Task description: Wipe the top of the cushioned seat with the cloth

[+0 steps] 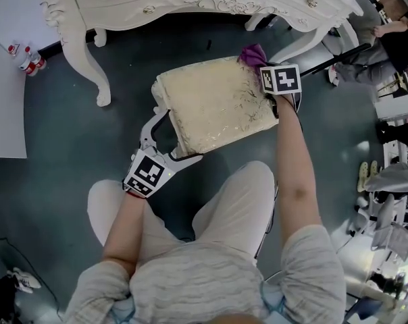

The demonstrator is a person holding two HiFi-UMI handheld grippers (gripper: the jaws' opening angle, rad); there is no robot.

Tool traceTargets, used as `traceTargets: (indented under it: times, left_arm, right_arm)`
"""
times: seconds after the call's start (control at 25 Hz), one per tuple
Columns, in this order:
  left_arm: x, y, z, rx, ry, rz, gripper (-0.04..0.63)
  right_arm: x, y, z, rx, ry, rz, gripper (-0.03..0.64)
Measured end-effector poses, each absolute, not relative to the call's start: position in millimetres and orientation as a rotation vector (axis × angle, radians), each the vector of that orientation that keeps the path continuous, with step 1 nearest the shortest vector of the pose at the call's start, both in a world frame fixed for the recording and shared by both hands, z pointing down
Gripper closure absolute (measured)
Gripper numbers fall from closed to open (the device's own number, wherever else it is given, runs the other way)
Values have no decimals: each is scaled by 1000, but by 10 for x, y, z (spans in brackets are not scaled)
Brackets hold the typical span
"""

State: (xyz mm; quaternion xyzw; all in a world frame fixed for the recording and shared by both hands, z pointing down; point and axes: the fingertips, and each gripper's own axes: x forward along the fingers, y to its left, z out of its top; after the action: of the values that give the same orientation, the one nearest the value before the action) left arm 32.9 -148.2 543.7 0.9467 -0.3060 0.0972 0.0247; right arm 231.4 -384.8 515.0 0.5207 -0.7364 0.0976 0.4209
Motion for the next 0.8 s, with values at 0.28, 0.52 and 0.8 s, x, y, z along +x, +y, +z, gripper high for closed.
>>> traceTargets:
  times: [0.28, 0.52, 0.8]
  left_arm:
    - [352, -1429, 5499, 2929, -940, 326, 2]
    - [410, -1427, 5627, 2909, -915, 351, 2]
    - [402, -1455, 5590, 2902, -904, 294, 2]
  right_arm:
    - [2191, -3766, 5152, 1308, -1804, 178, 560]
    - [2031, -3683, 5176, 1295, -1776, 134, 560]
    - [1793, -3568, 5198, 1240, -1773, 96, 560]
